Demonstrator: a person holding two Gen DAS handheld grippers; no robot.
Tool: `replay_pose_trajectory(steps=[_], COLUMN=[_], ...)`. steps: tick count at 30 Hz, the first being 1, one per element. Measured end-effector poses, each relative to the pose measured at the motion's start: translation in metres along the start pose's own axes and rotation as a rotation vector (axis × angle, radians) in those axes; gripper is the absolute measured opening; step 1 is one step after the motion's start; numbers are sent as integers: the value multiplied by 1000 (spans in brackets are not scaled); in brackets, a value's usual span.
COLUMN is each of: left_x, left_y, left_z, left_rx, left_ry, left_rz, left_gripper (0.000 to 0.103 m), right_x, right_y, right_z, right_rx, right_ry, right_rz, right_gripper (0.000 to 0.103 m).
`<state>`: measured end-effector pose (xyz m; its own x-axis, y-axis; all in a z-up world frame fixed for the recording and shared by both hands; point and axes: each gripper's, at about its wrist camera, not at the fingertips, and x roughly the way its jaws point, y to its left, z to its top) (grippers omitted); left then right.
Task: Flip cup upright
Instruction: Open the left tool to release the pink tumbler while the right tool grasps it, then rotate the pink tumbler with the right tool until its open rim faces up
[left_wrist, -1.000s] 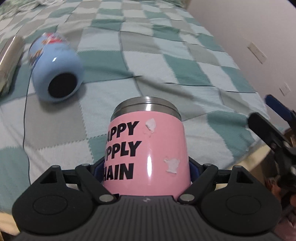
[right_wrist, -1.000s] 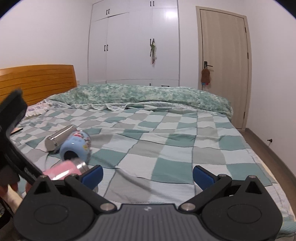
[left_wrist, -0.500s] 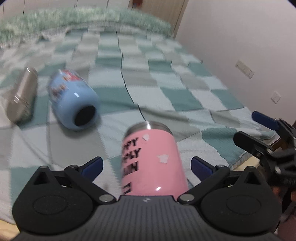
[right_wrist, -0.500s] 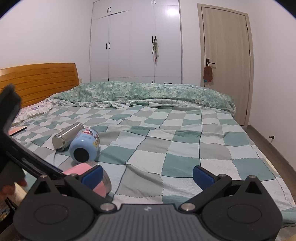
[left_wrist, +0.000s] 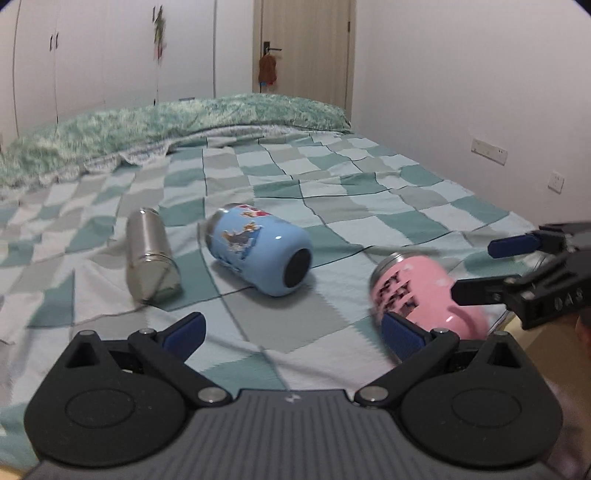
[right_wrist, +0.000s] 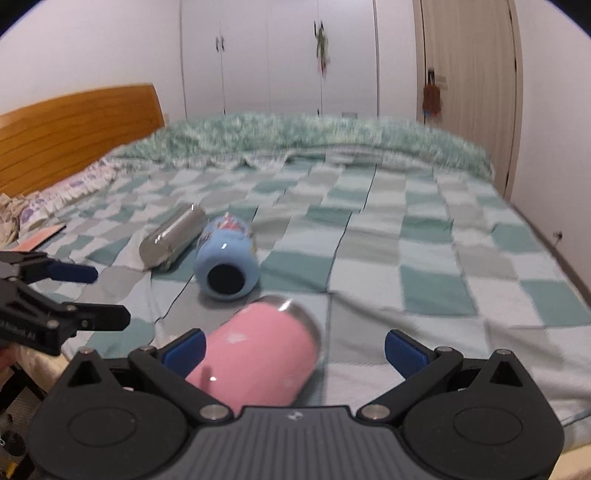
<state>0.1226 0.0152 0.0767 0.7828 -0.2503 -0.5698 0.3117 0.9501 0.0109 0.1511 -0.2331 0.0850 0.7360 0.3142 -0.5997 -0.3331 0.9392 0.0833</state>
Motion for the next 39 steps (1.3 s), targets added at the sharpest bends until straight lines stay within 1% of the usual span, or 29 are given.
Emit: replay_pose_trajectory(steps=[5,8,10,14,18,20,26,29,33,38,39], left_x=[4,8,12,19,22,22,24,24,22,18,17], left_y=[11,18,21,26,29,29,33,33,35,34,33], left_z=[-10,-13,-14,-17,-20,-20,-21,-22,-22,-22,-22], left_rx=[54,59,56,43,38,34,15,6,-14,-63,-79], left_ry=[-19,-28,-27,-26,-25,-26,-24,-27,-30,-44,-50], left_rz=[-24,-42,-42,-47,-47,-48,-44,-51,-58,-69,-75], left_gripper=[103,103,103,103,103,103,103,103,103,103,103], right_x=[28,41,52,71,85,89,101,96,79,42,35], right_y=[16,17,14,9,4,1,-13,-18,-29,-29,-29], right_z=[8,15,19,21,23,24,20,15,3,-9,-10], right_rx=[55,93,134,187,248,281,380,409,460,405,388], right_ry=[122,181,230,299,341,350,388,356,260,34,-17], right_rz=[7,0,-9,-27,-23,-4,49,81,120,142,131], right_gripper=[103,103,103,103,103,102,91,90,89,87,87])
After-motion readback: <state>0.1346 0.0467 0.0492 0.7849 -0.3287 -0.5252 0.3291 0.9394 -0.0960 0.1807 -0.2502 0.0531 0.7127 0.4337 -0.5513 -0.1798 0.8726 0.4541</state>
